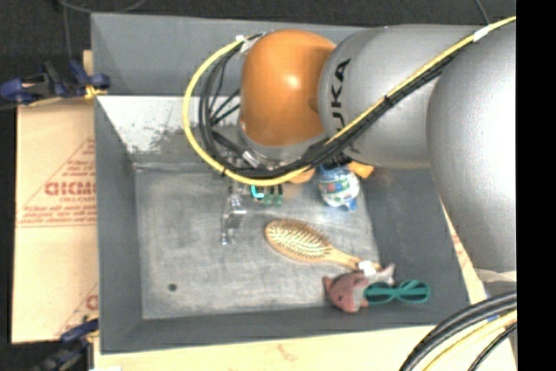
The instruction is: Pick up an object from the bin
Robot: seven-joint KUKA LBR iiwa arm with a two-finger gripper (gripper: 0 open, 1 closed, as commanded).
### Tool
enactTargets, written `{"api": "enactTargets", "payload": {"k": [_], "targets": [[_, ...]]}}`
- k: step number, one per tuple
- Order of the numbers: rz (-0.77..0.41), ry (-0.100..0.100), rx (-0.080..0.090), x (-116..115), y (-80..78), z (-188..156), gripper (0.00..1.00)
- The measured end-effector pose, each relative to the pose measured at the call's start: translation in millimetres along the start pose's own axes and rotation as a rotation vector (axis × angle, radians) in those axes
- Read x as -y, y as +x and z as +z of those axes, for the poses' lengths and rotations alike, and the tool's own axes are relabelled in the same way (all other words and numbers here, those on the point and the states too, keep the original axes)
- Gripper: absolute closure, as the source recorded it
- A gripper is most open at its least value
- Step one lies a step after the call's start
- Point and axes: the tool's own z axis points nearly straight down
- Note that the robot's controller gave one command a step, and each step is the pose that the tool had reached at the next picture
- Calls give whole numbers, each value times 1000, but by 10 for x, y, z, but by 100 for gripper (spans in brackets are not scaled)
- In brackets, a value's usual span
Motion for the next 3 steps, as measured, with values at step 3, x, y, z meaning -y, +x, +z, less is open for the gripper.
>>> {"api": "enactTargets", "payload": {"k": [3], "targets": [[-45, 3, 3, 1062, 85, 763, 0]]}}
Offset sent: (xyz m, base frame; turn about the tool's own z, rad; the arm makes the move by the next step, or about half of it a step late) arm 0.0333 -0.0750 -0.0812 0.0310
